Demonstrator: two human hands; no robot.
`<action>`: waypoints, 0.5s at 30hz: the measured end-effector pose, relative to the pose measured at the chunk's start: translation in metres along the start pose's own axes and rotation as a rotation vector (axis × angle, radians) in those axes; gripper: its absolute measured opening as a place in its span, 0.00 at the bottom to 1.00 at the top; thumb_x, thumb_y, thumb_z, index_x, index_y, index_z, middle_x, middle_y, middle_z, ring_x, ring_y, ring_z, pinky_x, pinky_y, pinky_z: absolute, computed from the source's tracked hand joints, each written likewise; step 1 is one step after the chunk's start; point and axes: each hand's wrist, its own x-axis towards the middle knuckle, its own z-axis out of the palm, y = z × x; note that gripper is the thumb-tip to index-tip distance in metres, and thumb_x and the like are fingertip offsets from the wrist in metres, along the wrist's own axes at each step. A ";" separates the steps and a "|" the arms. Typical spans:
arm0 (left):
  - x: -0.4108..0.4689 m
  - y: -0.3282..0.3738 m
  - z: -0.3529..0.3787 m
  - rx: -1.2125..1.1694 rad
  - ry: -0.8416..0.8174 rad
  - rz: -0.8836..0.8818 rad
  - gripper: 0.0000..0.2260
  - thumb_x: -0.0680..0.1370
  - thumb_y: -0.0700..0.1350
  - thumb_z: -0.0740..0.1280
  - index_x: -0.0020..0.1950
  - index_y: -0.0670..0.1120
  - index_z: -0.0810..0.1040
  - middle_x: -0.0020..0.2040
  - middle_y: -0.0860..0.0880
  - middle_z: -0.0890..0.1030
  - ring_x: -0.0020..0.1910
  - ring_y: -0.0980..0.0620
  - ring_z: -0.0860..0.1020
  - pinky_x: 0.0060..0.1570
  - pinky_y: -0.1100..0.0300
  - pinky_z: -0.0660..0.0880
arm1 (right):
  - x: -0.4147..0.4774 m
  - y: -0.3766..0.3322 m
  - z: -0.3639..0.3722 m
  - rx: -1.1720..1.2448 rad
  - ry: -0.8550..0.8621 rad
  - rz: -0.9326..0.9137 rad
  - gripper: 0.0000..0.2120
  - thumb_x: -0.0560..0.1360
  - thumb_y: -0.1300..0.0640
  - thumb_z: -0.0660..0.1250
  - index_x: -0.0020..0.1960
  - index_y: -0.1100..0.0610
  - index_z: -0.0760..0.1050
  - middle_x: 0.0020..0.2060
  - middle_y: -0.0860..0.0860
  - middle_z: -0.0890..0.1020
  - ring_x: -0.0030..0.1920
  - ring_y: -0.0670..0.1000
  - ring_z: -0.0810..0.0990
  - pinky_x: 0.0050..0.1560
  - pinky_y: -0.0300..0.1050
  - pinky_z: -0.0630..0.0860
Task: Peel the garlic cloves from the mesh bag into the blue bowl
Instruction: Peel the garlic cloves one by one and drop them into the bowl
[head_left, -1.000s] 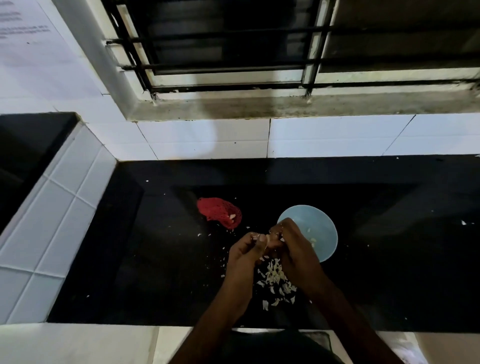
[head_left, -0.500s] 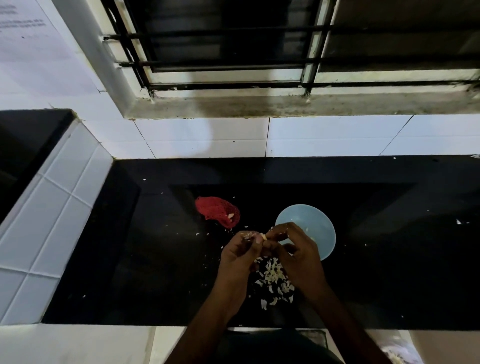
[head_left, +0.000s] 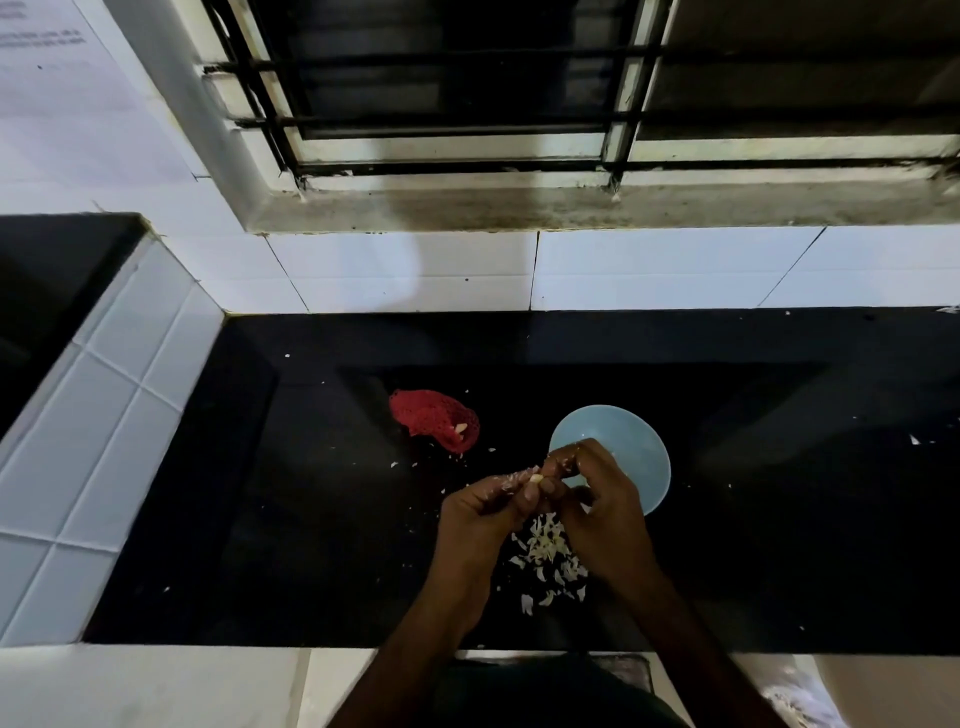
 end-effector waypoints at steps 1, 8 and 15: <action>-0.001 0.001 0.002 0.005 0.013 0.014 0.09 0.79 0.39 0.70 0.57 0.38 0.85 0.52 0.40 0.87 0.53 0.46 0.85 0.52 0.60 0.80 | 0.000 0.000 0.001 -0.017 -0.012 -0.006 0.08 0.77 0.65 0.71 0.49 0.54 0.76 0.48 0.44 0.77 0.51 0.47 0.79 0.45 0.45 0.78; 0.000 0.002 0.005 -0.136 0.123 -0.066 0.11 0.79 0.42 0.69 0.59 0.38 0.84 0.54 0.38 0.86 0.58 0.38 0.83 0.61 0.46 0.78 | 0.004 -0.001 0.009 -0.216 -0.186 -0.061 0.13 0.74 0.71 0.64 0.53 0.58 0.72 0.53 0.47 0.71 0.50 0.47 0.76 0.46 0.48 0.77; 0.001 0.002 0.000 -0.174 0.121 -0.147 0.10 0.77 0.49 0.72 0.53 0.45 0.83 0.50 0.41 0.84 0.50 0.44 0.82 0.47 0.52 0.73 | 0.000 0.005 0.013 -0.105 -0.093 0.016 0.09 0.83 0.50 0.55 0.50 0.54 0.71 0.50 0.45 0.70 0.50 0.43 0.74 0.48 0.36 0.70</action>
